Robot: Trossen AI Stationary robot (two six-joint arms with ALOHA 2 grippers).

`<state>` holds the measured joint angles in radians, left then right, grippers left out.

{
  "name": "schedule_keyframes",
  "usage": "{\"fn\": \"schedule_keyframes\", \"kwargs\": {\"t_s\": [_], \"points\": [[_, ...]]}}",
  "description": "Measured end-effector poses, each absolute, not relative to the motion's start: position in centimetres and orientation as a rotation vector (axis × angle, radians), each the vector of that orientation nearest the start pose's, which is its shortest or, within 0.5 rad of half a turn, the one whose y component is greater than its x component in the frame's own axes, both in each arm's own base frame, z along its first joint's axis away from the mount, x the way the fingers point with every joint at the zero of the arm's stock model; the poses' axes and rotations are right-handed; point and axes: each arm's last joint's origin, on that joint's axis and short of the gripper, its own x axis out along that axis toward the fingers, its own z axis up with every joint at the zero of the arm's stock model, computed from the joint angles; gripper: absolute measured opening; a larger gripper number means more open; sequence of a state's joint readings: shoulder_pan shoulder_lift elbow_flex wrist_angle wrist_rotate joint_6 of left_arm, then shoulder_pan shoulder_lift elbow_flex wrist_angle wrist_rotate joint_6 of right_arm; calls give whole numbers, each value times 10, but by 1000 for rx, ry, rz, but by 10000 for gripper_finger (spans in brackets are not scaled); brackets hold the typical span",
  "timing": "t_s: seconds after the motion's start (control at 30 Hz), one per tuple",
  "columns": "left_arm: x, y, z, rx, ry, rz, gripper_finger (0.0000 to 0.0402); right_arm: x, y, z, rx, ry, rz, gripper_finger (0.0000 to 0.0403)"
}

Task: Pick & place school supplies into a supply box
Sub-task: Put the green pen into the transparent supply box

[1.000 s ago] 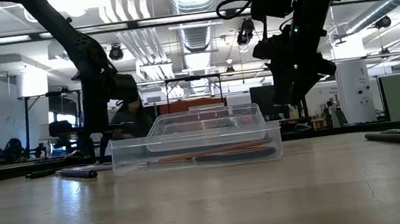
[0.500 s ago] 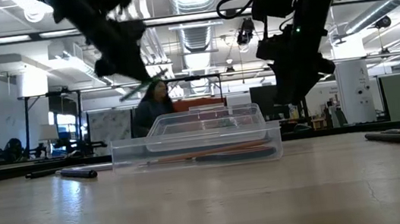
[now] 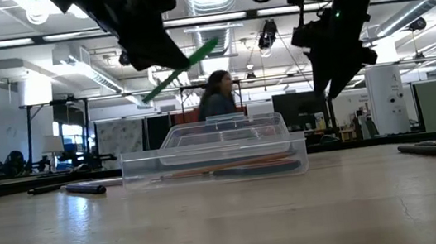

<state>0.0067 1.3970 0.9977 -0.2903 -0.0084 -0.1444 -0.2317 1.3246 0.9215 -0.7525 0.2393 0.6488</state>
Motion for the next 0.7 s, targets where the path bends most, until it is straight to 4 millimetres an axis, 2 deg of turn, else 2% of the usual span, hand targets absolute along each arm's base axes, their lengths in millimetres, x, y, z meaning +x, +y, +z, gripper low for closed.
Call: {"fn": "schedule_keyframes", "kwargs": {"t_s": [0.23,0.4,0.53,0.7], "points": [[324,-3,241,-165,646,54,23,212,-57,254,591,928,-784,219],[340,-12,218,-163,730,17,23,194,-53,260,609,976,-813,219],[352,-21,209,-158,768,-12,25,186,-50,258,610,1036,-807,219],[359,-21,214,-149,775,-14,45,186,-39,243,657,1131,-673,219]]}}
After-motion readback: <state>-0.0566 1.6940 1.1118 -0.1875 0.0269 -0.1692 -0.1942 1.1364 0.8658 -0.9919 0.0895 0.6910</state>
